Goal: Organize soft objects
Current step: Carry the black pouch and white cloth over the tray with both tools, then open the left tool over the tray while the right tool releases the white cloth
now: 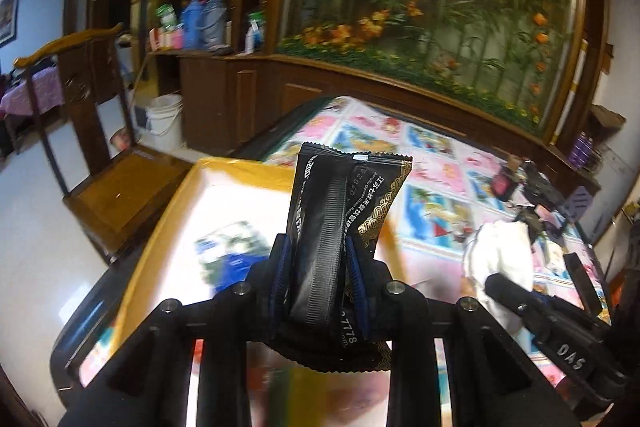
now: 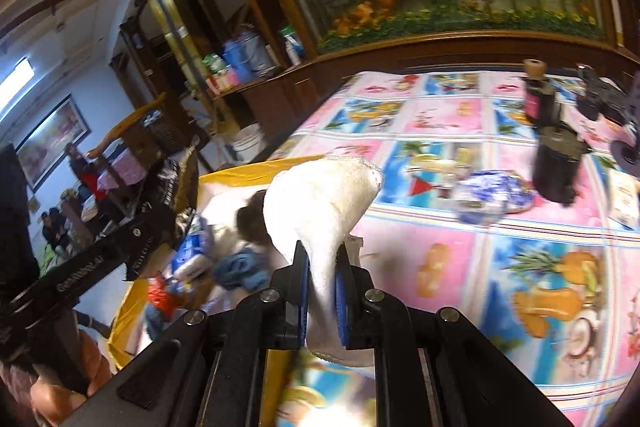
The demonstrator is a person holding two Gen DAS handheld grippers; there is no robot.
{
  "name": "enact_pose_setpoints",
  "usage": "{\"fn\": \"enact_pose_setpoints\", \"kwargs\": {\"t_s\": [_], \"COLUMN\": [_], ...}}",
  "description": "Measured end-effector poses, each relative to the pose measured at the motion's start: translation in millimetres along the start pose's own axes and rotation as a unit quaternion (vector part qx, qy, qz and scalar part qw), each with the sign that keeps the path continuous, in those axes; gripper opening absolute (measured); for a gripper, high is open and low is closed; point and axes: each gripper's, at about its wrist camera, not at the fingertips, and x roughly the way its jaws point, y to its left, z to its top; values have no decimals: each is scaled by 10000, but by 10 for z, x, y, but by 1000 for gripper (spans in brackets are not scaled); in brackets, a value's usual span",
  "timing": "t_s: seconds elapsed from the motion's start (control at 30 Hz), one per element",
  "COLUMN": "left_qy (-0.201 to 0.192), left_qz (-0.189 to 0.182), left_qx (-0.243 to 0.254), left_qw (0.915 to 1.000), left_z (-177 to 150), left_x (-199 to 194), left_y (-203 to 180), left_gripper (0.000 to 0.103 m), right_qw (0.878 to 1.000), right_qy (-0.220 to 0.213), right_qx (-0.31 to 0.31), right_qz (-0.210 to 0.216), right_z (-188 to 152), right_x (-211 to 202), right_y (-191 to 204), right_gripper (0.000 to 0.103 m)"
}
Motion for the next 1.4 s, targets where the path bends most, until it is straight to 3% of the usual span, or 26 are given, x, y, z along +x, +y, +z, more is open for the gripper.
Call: {"fn": "enact_pose_setpoints", "kwargs": {"t_s": [0.17, 0.37, 0.57, 0.8, 0.97, 1.13, 1.3, 1.4], "left_qy": [249, 431, 507, 545, 457, 373, 336, 322], "left_qz": [203, 384, 304, 283, 386, 449, 495, 517], "left_qx": [-303, -486, -311, -159, -113, -114, -66, -39], "left_qw": [9990, 9971, 9978, 9980, 9981, 9982, 9982, 9981], "left_z": [-206, -462, -545, -587, -572, -557, -534, -526], "left_x": [-121, -162, -83, -37, -63, -89, -103, -114], "left_y": [477, 773, 692, 602, 560, 544, 512, 490], "left_gripper": [28, 28, 28, 28, 48, 59, 60, 62], "right_qw": [9982, 9941, 9898, 9886, 9891, 9893, 9900, 9905], "right_qy": [380, 952, 1354, 1330, 1278, 1234, 1164, 1122], "right_qx": [-200, -395, -399, -656, -654, -707, -714, -703], "right_qz": [420, 345, 206, 257, 312, 315, 351, 363], "right_z": [-87, -221, -335, -396, -406, -413, -410, -401], "right_x": [293, 661, 846, 821, 773, 704, 642, 587], "right_y": [374, 611, 607, 729, 723, 737, 728, 714], "right_gripper": [12, 12, 13, 15, 15, 21, 21, 30]}}
